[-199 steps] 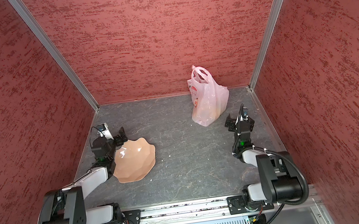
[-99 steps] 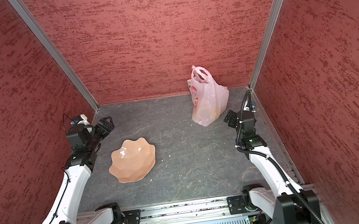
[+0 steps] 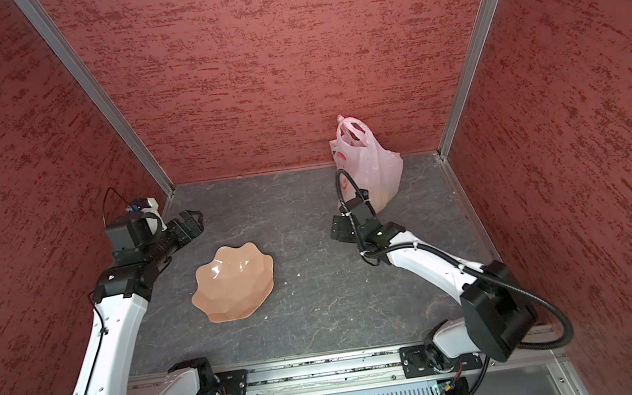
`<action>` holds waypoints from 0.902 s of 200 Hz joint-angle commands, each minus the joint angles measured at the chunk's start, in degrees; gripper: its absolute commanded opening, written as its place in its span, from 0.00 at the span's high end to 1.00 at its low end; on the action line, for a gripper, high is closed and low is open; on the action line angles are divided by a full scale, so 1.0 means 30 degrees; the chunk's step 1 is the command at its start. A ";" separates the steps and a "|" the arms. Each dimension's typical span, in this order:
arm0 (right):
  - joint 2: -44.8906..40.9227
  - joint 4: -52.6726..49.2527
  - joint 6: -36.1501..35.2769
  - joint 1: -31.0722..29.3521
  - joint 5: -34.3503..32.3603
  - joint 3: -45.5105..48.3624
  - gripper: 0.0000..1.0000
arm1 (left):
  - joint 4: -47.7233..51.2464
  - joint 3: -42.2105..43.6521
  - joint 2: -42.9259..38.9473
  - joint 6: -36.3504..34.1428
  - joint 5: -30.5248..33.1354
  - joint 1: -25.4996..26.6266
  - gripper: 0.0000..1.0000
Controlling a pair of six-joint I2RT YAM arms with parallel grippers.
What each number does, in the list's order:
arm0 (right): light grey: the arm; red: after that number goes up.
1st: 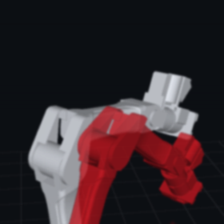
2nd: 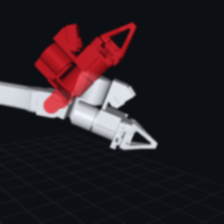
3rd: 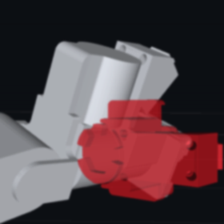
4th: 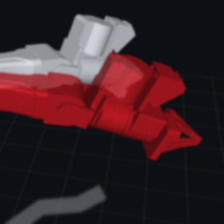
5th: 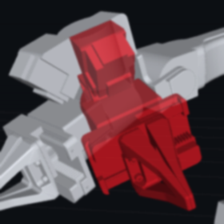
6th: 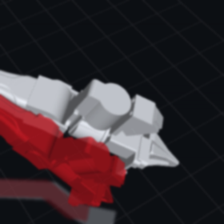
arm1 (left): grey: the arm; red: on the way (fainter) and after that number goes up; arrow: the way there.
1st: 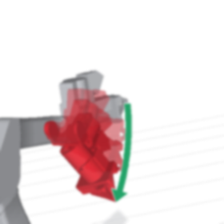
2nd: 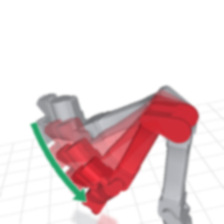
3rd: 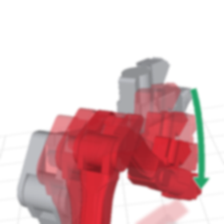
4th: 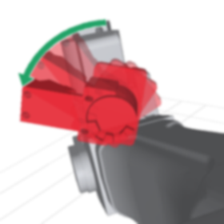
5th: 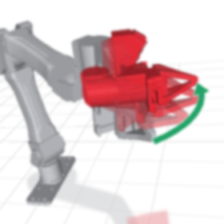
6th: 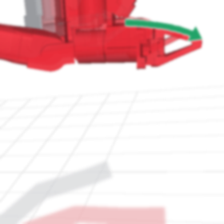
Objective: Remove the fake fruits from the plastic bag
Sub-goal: 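Reach the right gripper across to the peach bowl's rim while the left arm rises, then grasp the bowl rim with the right gripper and drag it toward the right arm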
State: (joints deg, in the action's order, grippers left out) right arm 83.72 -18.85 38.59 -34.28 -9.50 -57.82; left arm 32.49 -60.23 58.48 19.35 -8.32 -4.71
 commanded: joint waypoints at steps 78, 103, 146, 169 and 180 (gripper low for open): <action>0.9338 0.0475 0.1362 -0.5073 0.4956 -0.7426 0.37 | 0.1388 -0.0404 0.0108 -0.0592 0.0282 -0.0234 0.00; 1.0318 0.0453 0.1355 -0.5611 0.5679 -0.8183 0.38 | 0.1461 -0.0403 0.0022 -0.0592 0.0232 -0.0220 0.01; 1.1696 0.0511 0.1383 -0.6003 0.6458 -0.8919 0.44 | 0.1446 -0.0425 0.0019 -0.0535 0.0049 -0.0247 0.00; 1.2290 0.0495 0.1420 -0.6108 0.6651 -0.9250 0.50 | 0.1449 -0.0423 0.0034 -0.0539 -0.0002 -0.0246 0.00; 1.2502 0.0512 0.1434 -0.6129 0.6734 -0.9409 0.54 | 0.1470 -0.0405 0.0019 -0.0533 -0.0010 -0.0246 0.00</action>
State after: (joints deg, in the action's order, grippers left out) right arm 119.61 -18.11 42.06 -52.10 9.23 -83.77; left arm 36.42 -60.01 58.70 18.15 -7.62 -5.15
